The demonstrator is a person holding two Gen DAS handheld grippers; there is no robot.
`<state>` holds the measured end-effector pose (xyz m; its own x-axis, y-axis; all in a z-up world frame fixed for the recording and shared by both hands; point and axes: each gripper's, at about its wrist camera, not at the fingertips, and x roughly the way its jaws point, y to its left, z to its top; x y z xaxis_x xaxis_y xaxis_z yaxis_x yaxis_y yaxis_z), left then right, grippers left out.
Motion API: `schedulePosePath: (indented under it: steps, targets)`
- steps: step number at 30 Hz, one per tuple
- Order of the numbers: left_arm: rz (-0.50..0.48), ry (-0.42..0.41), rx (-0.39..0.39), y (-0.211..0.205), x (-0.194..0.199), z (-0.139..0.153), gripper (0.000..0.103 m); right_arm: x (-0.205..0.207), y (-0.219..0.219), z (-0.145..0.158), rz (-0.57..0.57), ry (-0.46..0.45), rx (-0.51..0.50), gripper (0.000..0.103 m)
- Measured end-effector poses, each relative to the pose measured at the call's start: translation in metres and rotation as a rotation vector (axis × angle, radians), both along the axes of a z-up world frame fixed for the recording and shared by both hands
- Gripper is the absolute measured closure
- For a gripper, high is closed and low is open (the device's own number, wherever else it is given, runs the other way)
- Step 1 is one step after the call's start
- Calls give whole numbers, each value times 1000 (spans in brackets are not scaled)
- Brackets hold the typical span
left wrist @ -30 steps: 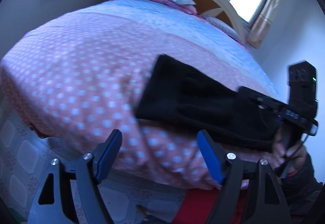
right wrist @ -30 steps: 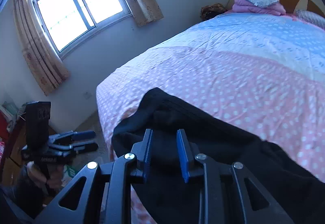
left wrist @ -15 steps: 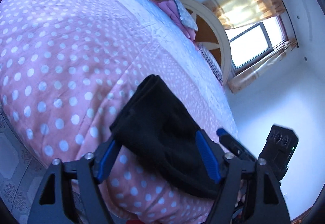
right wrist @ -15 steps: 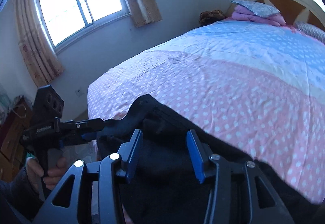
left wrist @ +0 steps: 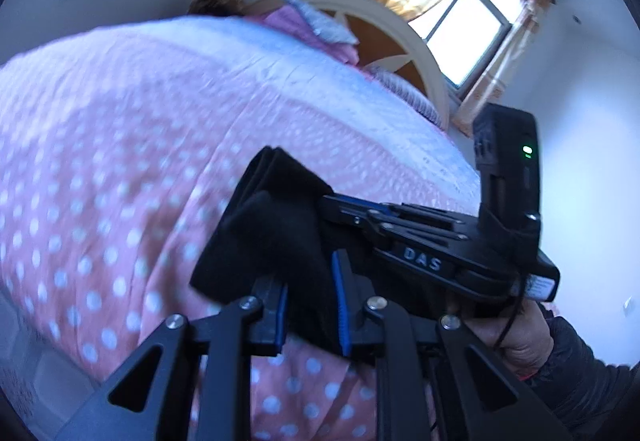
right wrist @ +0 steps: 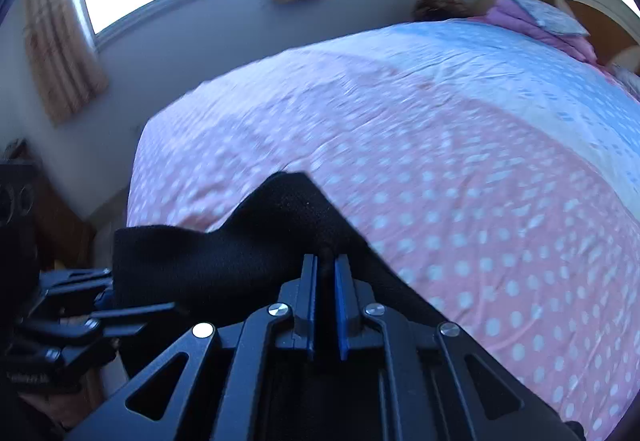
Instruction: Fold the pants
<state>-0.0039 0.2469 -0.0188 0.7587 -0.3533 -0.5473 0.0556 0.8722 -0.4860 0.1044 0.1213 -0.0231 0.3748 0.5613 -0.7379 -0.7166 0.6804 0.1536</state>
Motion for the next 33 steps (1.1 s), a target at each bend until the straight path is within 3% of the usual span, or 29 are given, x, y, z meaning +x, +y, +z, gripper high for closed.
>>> schedulePosePath:
  steps: [2, 6, 10, 13, 15, 19, 21, 24, 29, 31, 33]
  targets:
    - [9, -2, 24, 4, 5, -3, 83, 9, -3, 3, -49, -7, 12, 96]
    - [56, 82, 4, 18, 14, -30, 83, 27, 5, -6, -86, 29, 21, 96]
    - [50, 70, 10, 27, 5, -30, 80, 26, 19, -9, -79, 1, -21, 95]
    - [93, 86, 20, 37, -1, -21, 65, 31, 13, -9, -97, 26, 6, 94]
    - [157, 74, 83, 37, -7, -7, 52, 29, -3, 0, -134, 36, 82, 94]
    - [208, -25, 174, 28, -14, 21, 50, 18, -55, 34, -243, 50, 326, 94]
    - [153, -88, 203, 10, -13, 34, 50, 11, -87, 44, -272, 58, 389, 93]
    - [68, -80, 290, -23, 2, 26, 50, 6, -139, 43, -316, 112, 440, 91]
    - [41, 86, 379, -60, 35, -26, 50, 3, -207, 16, -381, 232, 377, 89]
    - [57, 45, 461, -73, 35, -27, 47, 4, -218, 1, -386, 301, 359, 87]
    - [63, 56, 524, -84, 39, -28, 43, 2, -220, -12, -361, 379, 357, 85]
